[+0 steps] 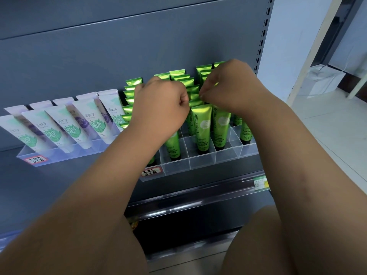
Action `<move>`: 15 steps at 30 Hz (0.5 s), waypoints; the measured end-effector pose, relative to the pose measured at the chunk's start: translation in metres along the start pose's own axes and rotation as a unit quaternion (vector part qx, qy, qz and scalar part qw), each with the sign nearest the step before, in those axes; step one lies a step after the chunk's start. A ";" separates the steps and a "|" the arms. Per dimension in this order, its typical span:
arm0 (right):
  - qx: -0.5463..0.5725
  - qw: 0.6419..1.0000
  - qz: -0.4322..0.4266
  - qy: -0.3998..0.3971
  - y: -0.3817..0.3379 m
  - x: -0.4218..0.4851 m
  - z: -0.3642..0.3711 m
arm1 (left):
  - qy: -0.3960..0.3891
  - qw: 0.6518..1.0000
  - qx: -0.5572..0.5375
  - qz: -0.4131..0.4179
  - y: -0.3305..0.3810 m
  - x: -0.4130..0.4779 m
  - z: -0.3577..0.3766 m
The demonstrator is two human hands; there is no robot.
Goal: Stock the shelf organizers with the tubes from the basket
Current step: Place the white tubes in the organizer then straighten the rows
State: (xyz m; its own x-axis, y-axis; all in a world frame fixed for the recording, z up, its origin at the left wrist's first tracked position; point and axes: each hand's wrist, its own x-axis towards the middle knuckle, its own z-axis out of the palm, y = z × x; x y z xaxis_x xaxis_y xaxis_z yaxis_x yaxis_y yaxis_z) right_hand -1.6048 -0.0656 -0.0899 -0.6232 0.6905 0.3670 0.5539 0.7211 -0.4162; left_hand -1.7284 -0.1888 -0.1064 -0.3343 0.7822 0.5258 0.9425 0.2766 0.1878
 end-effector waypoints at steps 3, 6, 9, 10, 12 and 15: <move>-0.005 1.000 -0.004 -0.002 0.002 -0.001 -0.002 | 0.002 1.000 0.000 0.000 0.000 -0.001 0.001; -0.008 1.000 -0.009 -0.007 0.003 -0.002 -0.003 | 0.002 1.000 0.000 0.000 0.000 0.000 0.001; 0.008 1.000 -0.016 -0.010 0.003 -0.006 -0.004 | 0.006 1.000 0.000 0.001 0.000 0.000 0.002; 0.010 1.000 -0.019 -0.010 0.003 -0.006 -0.005 | 0.007 1.000 -0.003 0.001 0.000 0.000 0.002; 0.007 1.000 -0.026 -0.010 0.003 -0.007 -0.005 | 0.006 1.000 -0.005 0.000 0.000 0.001 0.003; 0.002 0.999 -0.031 -0.012 0.002 -0.008 -0.005 | 0.002 1.000 -0.005 0.001 0.001 0.001 0.003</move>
State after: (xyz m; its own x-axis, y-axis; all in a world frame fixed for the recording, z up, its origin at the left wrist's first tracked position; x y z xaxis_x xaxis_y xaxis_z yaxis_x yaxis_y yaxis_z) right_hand -1.5953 -0.0691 -0.0894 -0.6694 0.6432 0.3718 0.5114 0.7620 -0.3973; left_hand -1.7279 -0.1859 -0.1085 -0.3326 0.7804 0.5294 0.9430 0.2697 0.1949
